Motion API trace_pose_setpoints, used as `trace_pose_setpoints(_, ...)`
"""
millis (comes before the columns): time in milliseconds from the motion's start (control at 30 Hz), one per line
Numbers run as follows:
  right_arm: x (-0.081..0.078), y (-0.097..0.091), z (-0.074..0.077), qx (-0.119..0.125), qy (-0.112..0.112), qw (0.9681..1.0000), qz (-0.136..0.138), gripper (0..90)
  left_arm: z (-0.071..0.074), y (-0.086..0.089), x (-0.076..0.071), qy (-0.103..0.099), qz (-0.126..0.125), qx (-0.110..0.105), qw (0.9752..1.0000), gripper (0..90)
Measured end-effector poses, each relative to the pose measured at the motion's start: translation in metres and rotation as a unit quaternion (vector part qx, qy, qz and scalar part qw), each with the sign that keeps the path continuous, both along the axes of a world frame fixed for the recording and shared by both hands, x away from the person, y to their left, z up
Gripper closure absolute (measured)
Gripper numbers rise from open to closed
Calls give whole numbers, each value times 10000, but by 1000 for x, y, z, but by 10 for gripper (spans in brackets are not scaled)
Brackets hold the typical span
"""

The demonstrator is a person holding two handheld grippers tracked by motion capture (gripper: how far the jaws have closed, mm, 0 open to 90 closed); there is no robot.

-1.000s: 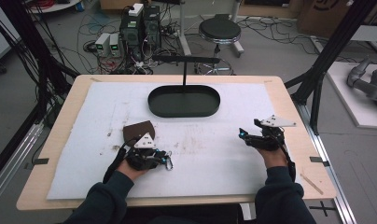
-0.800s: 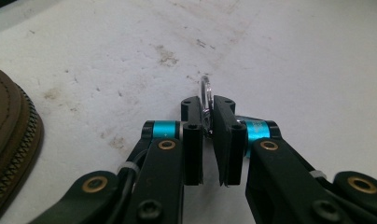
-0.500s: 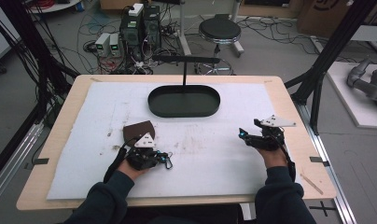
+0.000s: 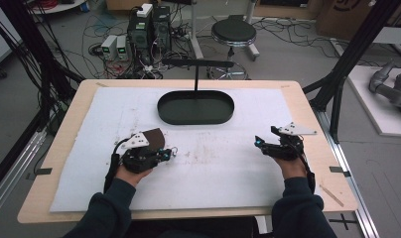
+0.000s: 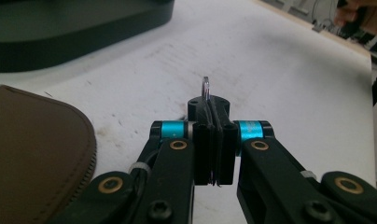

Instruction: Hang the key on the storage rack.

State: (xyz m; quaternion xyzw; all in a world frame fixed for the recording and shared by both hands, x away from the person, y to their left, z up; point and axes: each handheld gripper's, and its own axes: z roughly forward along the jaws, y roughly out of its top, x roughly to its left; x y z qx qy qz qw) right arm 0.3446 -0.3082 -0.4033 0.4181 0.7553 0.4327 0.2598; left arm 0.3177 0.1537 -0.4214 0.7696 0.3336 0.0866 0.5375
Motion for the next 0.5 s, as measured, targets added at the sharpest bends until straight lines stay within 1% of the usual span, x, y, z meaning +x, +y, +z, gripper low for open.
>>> trace_pose_setpoints(67,1,0,0,14,1,10000,-18,257,3,3,1,-70,43,-9,10000,883)
trace_pose_setpoints(167,1,0,0,12,6,10000,-13,256,10,8,5,-236,126,-80,9996,882)
trace_pose_setpoints(267,1,0,0,51,-3,10000,-11,257,17,12,9,-350,228,-135,9990,883)
trace_pose_setpoints(367,1,-1,0,82,-16,10000,-19,257,22,15,15,-418,311,-132,9986,883)
trace_pose_setpoints(500,2,-1,0,114,-13,9999,-29,257,37,19,24,-571,456,-167,9972,883)
